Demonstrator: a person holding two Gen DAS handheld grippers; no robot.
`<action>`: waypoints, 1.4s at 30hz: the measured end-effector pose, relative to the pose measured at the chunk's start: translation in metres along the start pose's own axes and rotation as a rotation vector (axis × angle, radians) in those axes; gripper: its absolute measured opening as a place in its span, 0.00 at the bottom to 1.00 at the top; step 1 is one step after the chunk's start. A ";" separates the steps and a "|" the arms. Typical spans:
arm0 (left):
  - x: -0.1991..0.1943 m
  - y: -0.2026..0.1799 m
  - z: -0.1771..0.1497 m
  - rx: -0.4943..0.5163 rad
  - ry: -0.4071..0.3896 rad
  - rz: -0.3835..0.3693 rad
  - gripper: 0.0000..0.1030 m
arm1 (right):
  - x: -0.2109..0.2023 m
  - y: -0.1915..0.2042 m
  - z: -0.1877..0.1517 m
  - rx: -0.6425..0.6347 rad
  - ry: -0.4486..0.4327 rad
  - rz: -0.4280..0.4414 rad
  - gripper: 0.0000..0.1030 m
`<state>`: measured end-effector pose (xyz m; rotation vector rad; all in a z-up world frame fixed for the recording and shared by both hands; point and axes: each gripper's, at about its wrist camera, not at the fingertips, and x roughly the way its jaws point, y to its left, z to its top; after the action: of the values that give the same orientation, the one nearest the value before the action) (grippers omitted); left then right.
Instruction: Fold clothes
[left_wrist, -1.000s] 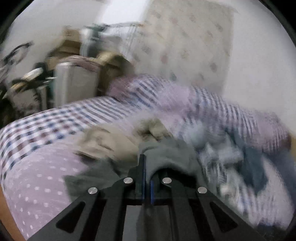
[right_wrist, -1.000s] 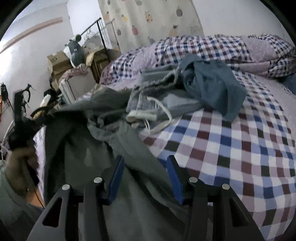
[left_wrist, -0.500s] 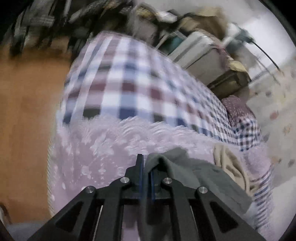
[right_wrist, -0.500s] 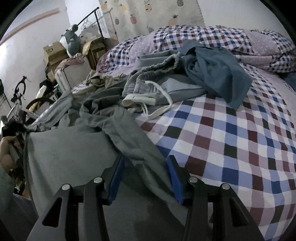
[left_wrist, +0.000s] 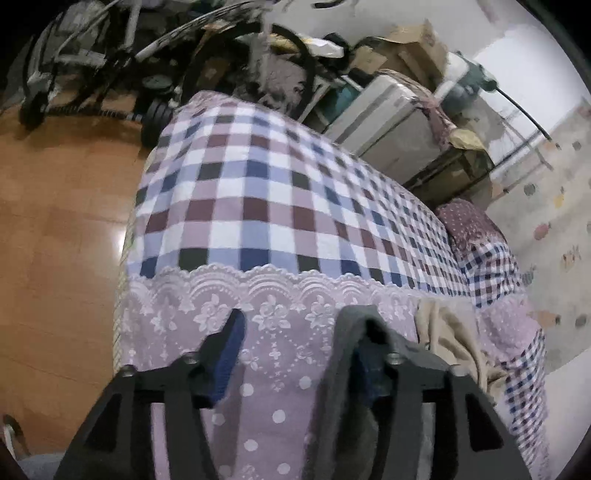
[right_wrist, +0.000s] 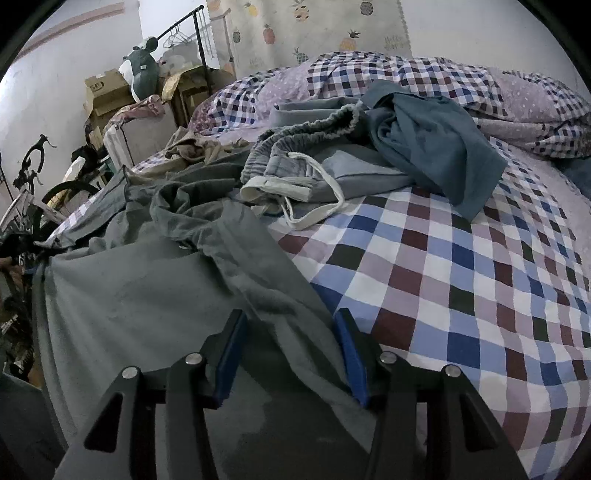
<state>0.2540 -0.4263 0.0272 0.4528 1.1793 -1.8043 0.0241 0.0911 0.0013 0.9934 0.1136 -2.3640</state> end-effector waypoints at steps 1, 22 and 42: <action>0.002 -0.002 -0.002 0.015 0.007 -0.004 0.62 | 0.000 0.000 0.000 -0.002 0.001 -0.002 0.51; 0.036 -0.038 -0.013 0.110 0.098 -0.094 0.08 | 0.079 0.104 0.131 -0.143 0.140 0.157 0.51; 0.051 -0.055 -0.004 0.124 0.085 -0.117 0.06 | 0.199 0.121 0.190 -0.030 0.226 0.148 0.06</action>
<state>0.1805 -0.4402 0.0190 0.5462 1.1775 -1.9838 -0.1437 -0.1573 0.0194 1.2090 0.1552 -2.1059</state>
